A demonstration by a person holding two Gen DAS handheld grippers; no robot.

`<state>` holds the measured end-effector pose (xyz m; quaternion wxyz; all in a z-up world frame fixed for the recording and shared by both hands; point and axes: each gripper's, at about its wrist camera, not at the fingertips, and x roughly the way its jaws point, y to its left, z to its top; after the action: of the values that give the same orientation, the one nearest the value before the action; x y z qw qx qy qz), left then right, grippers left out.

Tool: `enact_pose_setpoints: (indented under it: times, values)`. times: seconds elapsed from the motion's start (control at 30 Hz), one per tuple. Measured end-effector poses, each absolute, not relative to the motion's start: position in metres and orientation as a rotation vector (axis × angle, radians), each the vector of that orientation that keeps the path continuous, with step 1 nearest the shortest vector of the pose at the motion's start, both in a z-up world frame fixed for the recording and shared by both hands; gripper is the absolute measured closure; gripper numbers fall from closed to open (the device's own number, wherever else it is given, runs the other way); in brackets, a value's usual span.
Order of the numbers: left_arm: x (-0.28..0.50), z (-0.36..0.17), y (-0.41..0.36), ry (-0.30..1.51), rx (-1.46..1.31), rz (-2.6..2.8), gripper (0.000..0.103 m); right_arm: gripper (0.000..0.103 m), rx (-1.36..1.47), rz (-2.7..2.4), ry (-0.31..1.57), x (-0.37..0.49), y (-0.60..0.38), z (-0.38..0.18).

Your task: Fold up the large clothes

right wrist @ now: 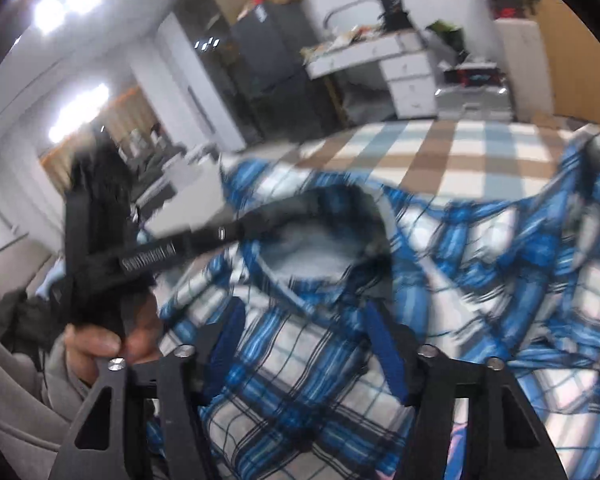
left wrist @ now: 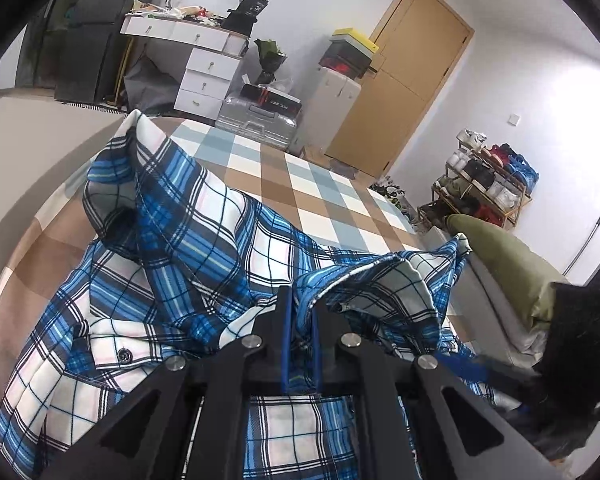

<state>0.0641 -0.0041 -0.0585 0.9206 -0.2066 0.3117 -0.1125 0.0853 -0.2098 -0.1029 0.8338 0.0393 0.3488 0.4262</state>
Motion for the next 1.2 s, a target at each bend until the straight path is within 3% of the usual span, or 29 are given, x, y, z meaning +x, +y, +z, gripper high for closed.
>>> enact_pose_setpoints:
  times: [0.1, 0.2, 0.27, 0.57, 0.7, 0.77, 0.9, 1.2]
  values:
    - [0.060, -0.059, -0.005, 0.647, -0.412, -0.239, 0.099, 0.058, 0.070, 0.912, 0.817, 0.098, -0.188, -0.122]
    - [0.058, -0.059, -0.006, 0.657, -0.386, -0.244, 0.099, 0.087, 0.039, 0.895, 0.838, 0.108, -0.172, -0.132]
    - [0.056, -0.061, -0.009, 0.673, -0.349, -0.248, 0.099, 0.094, 0.031, 0.861, 0.818, 0.112, -0.171, -0.129]
    - [0.051, -0.087, -0.026, 0.844, -0.177, -0.297, 0.093, 0.092, 0.093, 0.816, 0.828, 0.117, -0.180, -0.128]
    - [0.041, -0.076, -0.022, 0.817, -0.194, -0.343, 0.079, 0.092, 0.101, 0.806, 0.833, 0.120, -0.181, -0.128]
    - [0.037, -0.070, -0.020, 0.801, -0.190, -0.357, 0.079, 0.090, 0.090, 0.792, 0.835, 0.118, -0.184, -0.124]
    - [0.041, -0.054, -0.012, 0.762, -0.236, -0.366, 0.079, 0.072, 0.085, 0.792, 0.780, 0.107, -0.201, -0.107]
    - [0.117, -0.048, -0.032, 0.667, -0.363, -0.375, 0.077, 0.071, 0.240, 0.677, 0.699, 0.106, -0.264, -0.085]
